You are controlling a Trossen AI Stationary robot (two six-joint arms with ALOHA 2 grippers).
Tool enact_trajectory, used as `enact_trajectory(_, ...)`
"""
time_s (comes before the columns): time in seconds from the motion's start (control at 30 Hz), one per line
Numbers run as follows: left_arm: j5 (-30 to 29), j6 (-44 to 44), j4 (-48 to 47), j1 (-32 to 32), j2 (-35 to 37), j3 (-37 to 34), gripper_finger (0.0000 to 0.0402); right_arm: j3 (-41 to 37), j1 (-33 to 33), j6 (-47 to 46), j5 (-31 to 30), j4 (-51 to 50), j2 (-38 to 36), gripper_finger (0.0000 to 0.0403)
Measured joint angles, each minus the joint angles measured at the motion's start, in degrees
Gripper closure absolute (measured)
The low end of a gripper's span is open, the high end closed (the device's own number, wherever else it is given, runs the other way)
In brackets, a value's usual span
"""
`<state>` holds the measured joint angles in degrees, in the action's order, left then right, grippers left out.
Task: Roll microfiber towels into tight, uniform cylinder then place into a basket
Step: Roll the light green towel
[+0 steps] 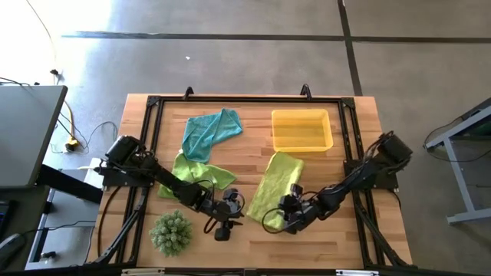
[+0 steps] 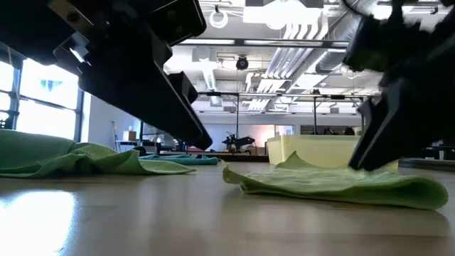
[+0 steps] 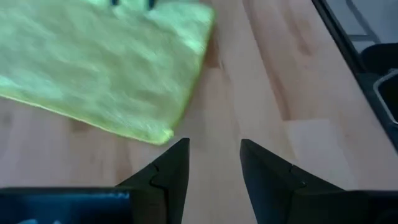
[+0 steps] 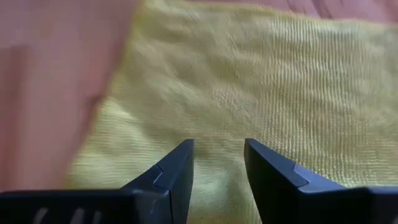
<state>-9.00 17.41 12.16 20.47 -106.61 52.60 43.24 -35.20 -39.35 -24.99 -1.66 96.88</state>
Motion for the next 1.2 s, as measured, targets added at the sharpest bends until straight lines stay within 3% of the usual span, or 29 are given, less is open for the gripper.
enact_trajectory(0.1, -3.2, -4.5, 1.1, -0.1, 0.0, 0.0, 0.0268, 0.1, -1.1, 3.4, 1.0, -2.5, -4.4, 0.0269)
enact_trajectory(0.23, -5.4, -18.1, 2.2, -0.2, 0.0, 0.0, 0.0268, 0.1, -3.5, 11.7, 1.7, -4.3, -7.5, 0.027)
enact_trajectory(0.53, -5.7, -45.2, 2.3, -0.4, 0.0, 0.0, 0.0268, 0.1, -5.9, 30.4, 1.7, -2.7, -3.3, 0.027)
enact_trajectory(0.9, 1.1, -44.4, 6.1, -3.9, 0.0, 0.0, 0.0268, 0.1, -5.8, 30.4, 4.2, 7.7, 3.2, 0.027)
enact_trajectory(1.2, 4.4, -41.5, 6.6, -5.5, 0.0, 0.0, 0.0268, 0.2, -5.2, 30.3, 3.6, 10.7, 6.7, 0.027)
